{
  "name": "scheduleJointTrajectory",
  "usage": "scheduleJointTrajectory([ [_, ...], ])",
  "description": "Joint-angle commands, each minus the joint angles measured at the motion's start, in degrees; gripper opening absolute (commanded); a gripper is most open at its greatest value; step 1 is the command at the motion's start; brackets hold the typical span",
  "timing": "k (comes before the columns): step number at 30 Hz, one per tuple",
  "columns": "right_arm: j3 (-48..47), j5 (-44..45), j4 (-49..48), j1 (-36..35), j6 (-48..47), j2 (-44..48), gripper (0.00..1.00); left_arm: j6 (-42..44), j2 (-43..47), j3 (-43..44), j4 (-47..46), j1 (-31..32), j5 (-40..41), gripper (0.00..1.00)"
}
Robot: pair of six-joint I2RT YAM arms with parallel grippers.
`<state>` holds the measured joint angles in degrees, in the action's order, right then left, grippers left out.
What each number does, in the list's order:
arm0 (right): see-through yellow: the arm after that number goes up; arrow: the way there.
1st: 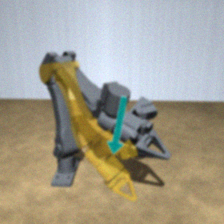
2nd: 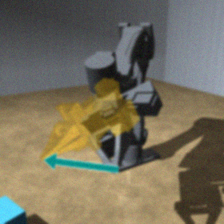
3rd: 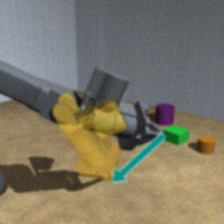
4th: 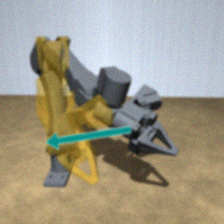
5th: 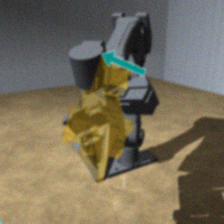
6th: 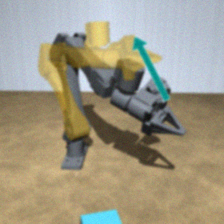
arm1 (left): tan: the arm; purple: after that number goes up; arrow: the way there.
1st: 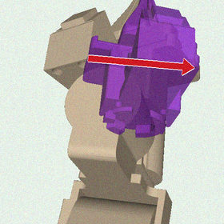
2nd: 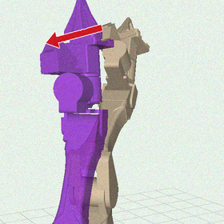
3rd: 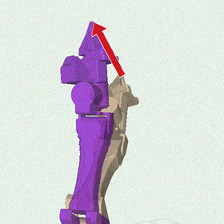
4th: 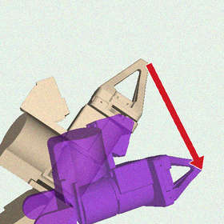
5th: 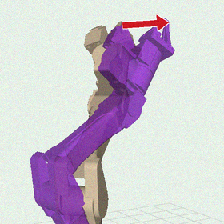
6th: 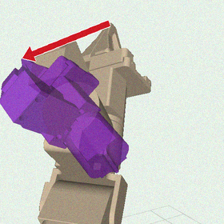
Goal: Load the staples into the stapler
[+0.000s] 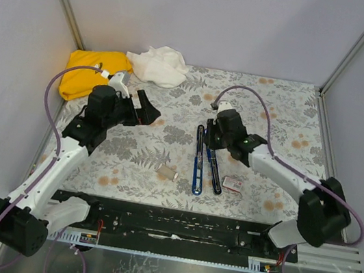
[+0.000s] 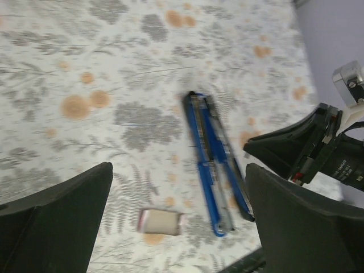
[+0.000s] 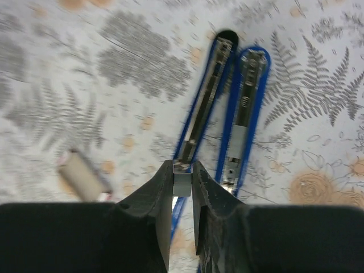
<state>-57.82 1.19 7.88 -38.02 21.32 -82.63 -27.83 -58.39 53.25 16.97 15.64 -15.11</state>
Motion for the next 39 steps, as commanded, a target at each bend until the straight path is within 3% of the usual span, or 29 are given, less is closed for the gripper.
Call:
scheduleJointTrajectory([
  [1,-4.8,7.4,0.3,1.7,-7.8,-6.7,0.15,8.9,-0.9,0.3,3.8,-0.4,13.1,1.00],
  [10,-8.0,8.9,-3.7,3.7,-10.6,-15.7,0.14,8.6,-0.9,-1.3,2.8,-1.5,13.0,1.00],
  [39,-10.5,8.3,-6.3,4.8,-11.5,-22.2,0.12,7.7,-1.8,-1.7,1.9,-4.6,8.3,1.00],
])
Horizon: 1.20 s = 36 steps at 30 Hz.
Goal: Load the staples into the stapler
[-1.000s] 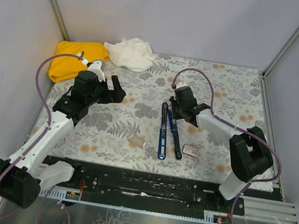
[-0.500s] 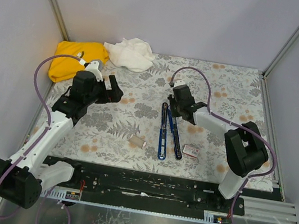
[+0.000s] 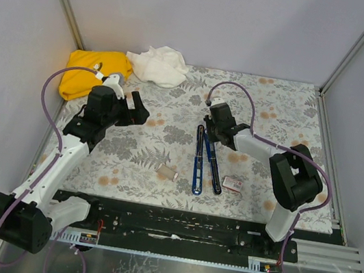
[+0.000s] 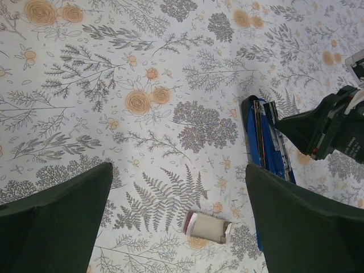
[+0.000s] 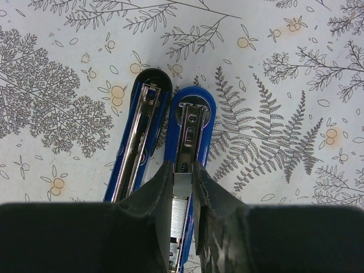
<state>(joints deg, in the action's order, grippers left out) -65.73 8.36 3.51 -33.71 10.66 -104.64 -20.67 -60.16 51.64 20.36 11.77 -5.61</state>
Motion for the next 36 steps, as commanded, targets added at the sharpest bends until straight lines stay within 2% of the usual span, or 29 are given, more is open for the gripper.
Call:
scheduleJointTrajectory([
  [1,-2.6,1.1,-1.8,0.5,-0.8,-0.3,0.12,0.5,0.0,-0.1,-1.6,-0.8,-1.3,1.00],
  [14,-1.2,1.5,-1.6,0.4,-0.4,-0.9,0.14,0.2,0.1,-0.3,-1.9,-1.7,-2.7,1.00],
  [15,-1.2,1.5,-1.6,0.5,-0.4,-0.9,0.17,0.2,0.1,-0.2,-1.9,-1.8,-2.7,1.00],
  [18,-1.8,1.0,-0.6,0.6,-0.3,-0.6,0.34,0.2,0.1,-0.2,-2.0,-1.9,-3.1,1.00],
  [24,-4.6,-0.1,2.0,0.8,-1.4,1.5,0.54,0.1,0.3,-0.5,-2.3,-2.6,-3.9,1.00],
  [31,-5.9,-0.9,6.5,1.3,-0.3,9.7,0.58,0.1,0.6,-1.3,-3.1,-2.8,-5.6,1.00],
  [36,-0.7,-5.4,10.6,1.2,5.7,19.2,0.63,-1.0,-0.2,-3.0,-5.4,-2.5,-10.8,0.96],
])
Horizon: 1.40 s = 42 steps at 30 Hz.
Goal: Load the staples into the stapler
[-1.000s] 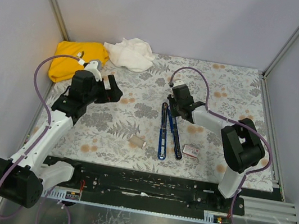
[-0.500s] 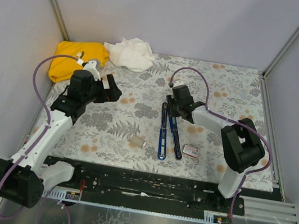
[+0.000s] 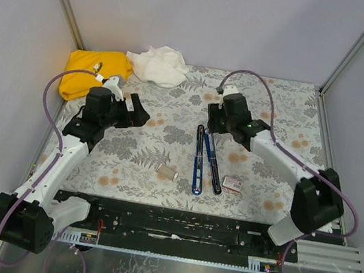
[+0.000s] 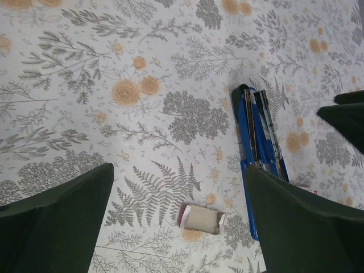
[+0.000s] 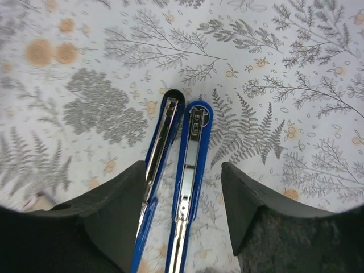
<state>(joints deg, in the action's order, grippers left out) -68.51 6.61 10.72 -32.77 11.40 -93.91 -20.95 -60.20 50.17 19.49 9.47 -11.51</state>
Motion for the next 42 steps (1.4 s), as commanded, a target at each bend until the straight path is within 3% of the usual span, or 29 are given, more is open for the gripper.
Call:
scheduleJointTrajectory([
  [1,3.0,-2.9,5.1,-0.2,6.9,9.7,0.64,-0.7,-0.6,-1.5,-4.4,0.2,-5.2,0.95],
  [5,4.7,7.5,9.9,-8.9,13.5,11.1,0.67,-1.0,-1.6,-1.6,-4.6,1.2,-5.9,0.95],
  [11,7.6,11.7,7.3,-17.1,22.6,7.7,0.70,-1.4,-1.5,-2.9,-4.4,1.3,-5.1,0.95],
  [23,3.5,17.6,8.5,-18.7,23.8,-4.5,0.71,-1.3,-1.0,-3.3,-3.1,1.3,-4.0,0.96],
  [32,-0.3,20.3,7.9,-18.6,21.5,-10.3,0.60,-1.5,-1.3,-3.4,-3.5,1.2,-5.7,0.96],
  [42,0.7,16.7,5.1,-16.5,21.0,-12.8,0.40,-1.4,-1.5,-3.4,-4.0,2.1,-6.3,0.96],
])
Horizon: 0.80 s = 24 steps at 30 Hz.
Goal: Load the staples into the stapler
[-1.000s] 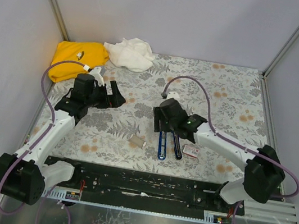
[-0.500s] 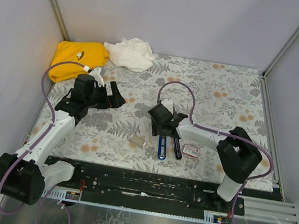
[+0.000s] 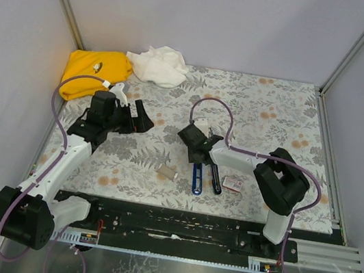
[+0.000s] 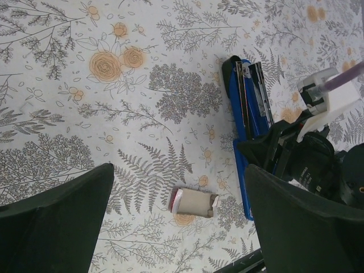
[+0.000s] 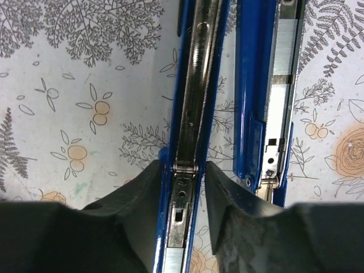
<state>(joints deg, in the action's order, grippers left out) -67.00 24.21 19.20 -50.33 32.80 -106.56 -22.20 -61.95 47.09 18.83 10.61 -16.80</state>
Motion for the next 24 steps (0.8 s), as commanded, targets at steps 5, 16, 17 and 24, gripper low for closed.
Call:
scheduleJointTrajectory([
  [5,0.9,-3.9,-8.2,1.6,-3.9,0.0,0.21,-0.6,-0.3,0.0,-3.0,2.8,-0.1,0.97],
  [16,20.3,-15.3,-34.8,1.7,-18.9,17.7,0.00,-19.9,0.5,-12.2,-20.6,3.3,-11.8,0.97],
  [17,22.1,-16.5,-37.9,1.6,-20.4,19.1,0.00,-21.0,-0.1,-13.1,-22.5,3.4,-12.3,0.97],
  [24,30.0,-21.6,-47.3,1.6,-23.5,25.1,0.00,-25.6,-6.1,-14.2,-30.0,3.4,-15.9,0.97],
])
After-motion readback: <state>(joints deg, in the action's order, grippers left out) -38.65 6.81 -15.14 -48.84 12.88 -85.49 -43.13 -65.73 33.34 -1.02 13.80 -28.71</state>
